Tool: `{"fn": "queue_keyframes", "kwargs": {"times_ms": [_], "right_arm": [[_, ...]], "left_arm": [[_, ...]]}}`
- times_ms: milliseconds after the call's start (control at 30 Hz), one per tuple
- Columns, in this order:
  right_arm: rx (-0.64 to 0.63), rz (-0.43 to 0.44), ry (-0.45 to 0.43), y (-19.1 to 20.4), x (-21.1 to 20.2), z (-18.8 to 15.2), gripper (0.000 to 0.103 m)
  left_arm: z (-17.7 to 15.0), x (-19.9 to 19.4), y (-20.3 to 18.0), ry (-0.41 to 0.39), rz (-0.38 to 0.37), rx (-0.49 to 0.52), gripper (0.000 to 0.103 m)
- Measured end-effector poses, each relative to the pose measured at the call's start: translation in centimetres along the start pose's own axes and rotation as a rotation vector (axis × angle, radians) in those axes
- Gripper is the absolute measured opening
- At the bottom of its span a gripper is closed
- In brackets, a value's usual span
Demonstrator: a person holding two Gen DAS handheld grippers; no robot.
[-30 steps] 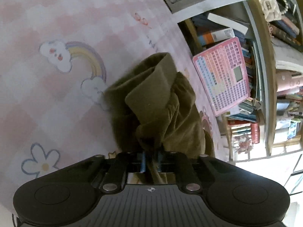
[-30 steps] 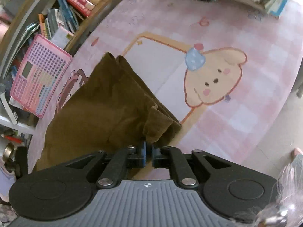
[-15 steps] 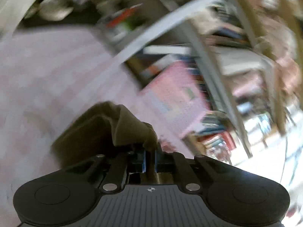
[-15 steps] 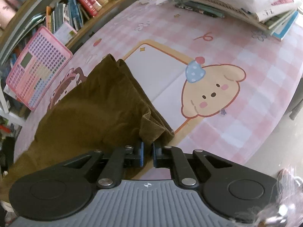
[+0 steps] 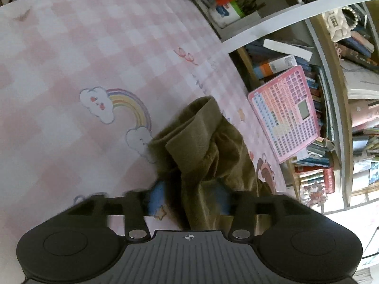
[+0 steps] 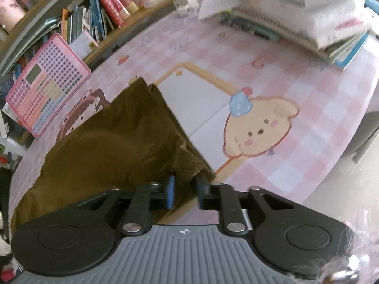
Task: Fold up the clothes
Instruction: 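Lower the held garment toward the mat with both grippers closed, then open both grippers to release the brown trousers onto the mat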
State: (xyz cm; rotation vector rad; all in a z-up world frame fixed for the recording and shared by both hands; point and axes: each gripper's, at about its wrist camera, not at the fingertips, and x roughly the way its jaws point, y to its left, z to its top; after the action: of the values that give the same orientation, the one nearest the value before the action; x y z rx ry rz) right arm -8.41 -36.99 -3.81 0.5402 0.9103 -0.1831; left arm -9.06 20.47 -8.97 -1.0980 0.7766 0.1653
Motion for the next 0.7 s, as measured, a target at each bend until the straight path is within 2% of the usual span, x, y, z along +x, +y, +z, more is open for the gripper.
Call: {"fn": "queue_keyframes", "kwargs": {"times_ms": [100,167,333,367,433,467,500,567,633,700], "right_arm": [[-0.042,-0.051,0.016,0.4,0.5,-0.1,0.031],[-0.054,-0.063,0.032,0.6,0.9,-0.1,0.038],[-0.080,-0.075,0.054,1.3,2.1,-0.1,0.037],[-0.091,-0.070,0.053,1.5,2.3,0.1,0.031],[-0.112,-0.049,0.040,2.2,2.8,0.8,0.022],[-0.119,-0.030,0.026,2.7,3.1,1.5,0.018],[-0.127,-0.011,0.012,3.3,3.4,2.3,0.015],[-0.142,0.027,-0.017,4.5,4.0,3.7,0.010],[-0.157,0.065,-0.045,5.6,4.6,5.2,0.008],[-0.172,0.103,-0.074,6.8,5.2,6.7,0.008]], "left_arm": [[-0.1,-0.3,-0.1,-0.001,0.005,-0.005,0.059],[0.2,0.2,-0.5,-0.007,0.009,-0.006,0.059],[1.0,1.5,-1.8,-0.021,0.017,-0.007,0.056],[1.1,1.8,-2.0,-0.024,0.019,-0.007,0.055],[1.5,2.3,-2.5,-0.030,0.022,-0.008,0.043],[1.6,2.6,-2.8,-0.033,0.024,-0.008,0.028],[1.8,2.9,-3.0,-0.036,0.025,-0.008,0.019],[2.1,3.4,-3.5,-0.042,0.029,-0.008,0.013],[2.4,4.0,-4.0,-0.048,0.032,-0.009,0.008],[2.7,3.2,-6.2,-0.085,-0.009,0.074,0.007]]}}
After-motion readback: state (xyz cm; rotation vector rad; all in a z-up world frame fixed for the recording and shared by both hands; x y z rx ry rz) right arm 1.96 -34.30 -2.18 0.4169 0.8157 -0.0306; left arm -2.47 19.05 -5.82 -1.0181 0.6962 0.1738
